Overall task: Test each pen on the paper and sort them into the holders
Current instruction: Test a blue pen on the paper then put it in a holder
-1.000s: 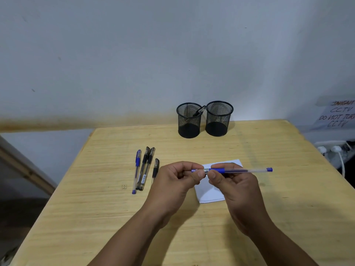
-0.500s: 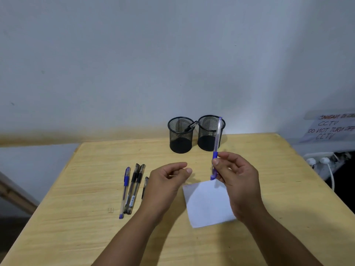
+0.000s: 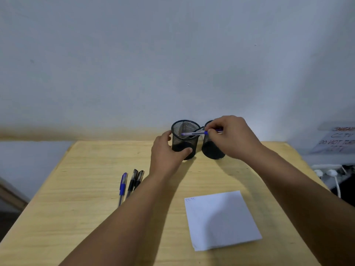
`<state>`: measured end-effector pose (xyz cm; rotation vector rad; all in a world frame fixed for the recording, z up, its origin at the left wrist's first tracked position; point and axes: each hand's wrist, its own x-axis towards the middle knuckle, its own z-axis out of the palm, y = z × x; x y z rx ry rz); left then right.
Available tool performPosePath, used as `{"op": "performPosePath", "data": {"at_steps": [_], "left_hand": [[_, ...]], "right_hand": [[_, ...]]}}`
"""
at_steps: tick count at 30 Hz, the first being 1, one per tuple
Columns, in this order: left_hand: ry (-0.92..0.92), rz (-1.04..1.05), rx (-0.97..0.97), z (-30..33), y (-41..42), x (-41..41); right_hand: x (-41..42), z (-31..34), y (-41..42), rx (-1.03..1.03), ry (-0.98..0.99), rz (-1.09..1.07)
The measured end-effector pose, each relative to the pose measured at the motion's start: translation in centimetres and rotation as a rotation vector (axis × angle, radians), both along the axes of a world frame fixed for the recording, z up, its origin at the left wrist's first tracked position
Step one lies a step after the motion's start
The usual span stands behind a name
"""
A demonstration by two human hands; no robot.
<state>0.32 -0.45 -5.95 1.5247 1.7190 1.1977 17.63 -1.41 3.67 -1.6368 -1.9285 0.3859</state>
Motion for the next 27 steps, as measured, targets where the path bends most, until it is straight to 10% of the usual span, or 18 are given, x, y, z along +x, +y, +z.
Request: {"op": "performPosePath", "data": {"at_steps": [15, 27], "left_hand": [[-0.032, 0.021, 0.041, -1.2, 1.0, 0.5], [0.088, -0.012, -0.038, -0.1, -4.2, -7.3]], "right_hand": [[-4.1, -1.9, 3.3, 0.051, -0.503, 0.048], [-6.1, -5.1, -3.7, 0.160, -0.063, 0.032]]}}
